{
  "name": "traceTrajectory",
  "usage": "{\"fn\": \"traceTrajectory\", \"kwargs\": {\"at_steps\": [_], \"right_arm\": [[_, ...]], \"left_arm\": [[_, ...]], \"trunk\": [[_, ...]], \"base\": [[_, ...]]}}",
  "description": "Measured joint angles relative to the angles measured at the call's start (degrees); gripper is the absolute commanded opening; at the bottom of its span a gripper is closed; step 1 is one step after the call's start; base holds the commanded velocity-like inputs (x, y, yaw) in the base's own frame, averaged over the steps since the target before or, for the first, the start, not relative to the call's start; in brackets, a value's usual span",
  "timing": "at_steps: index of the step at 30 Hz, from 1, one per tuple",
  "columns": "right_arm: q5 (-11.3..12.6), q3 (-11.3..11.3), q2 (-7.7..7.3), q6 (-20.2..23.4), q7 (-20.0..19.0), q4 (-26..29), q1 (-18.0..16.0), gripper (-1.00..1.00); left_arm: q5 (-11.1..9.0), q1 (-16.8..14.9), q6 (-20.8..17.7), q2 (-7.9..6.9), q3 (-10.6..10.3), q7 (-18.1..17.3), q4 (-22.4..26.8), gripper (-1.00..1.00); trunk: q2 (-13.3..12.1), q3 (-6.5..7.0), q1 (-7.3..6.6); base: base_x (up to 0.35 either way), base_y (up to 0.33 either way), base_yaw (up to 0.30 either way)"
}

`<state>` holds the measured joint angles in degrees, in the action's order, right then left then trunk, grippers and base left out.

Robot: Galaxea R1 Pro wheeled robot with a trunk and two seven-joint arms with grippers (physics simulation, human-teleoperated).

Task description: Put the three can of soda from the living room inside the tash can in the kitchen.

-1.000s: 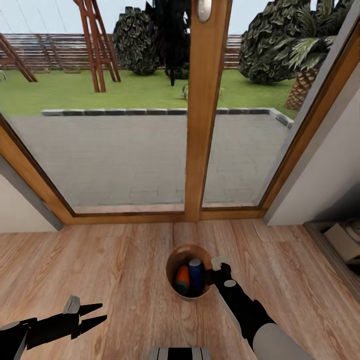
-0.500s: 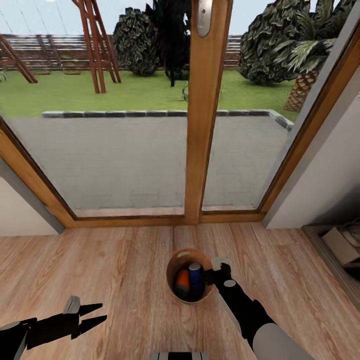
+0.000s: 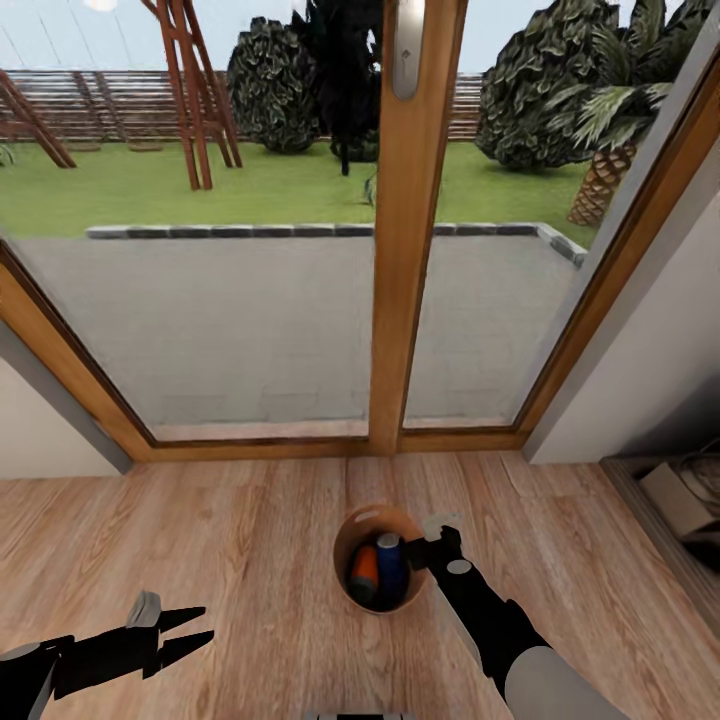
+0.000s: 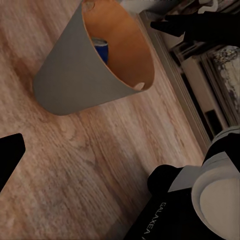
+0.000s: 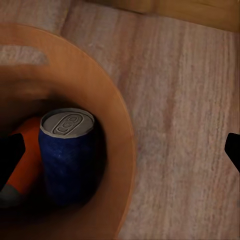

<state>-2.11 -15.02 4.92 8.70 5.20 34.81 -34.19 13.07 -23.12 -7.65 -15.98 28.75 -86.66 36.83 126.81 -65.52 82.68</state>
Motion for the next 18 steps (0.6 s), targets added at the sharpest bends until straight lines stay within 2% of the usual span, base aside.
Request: {"fn": "traceTrajectory", "kwargs": {"at_steps": [18], "right_arm": [[0.00, -0.01, 0.00, 0.00, 0.02, 0.00, 0.00, 1.00]], "left_arm": [[0.01, 0.00, 0.00, 0.02, 0.00, 0.00, 0.00, 1.00]], "trunk": [[-7.22, 3.23, -3.95]], "base": [[0.000, 0.000, 0.000]]}}
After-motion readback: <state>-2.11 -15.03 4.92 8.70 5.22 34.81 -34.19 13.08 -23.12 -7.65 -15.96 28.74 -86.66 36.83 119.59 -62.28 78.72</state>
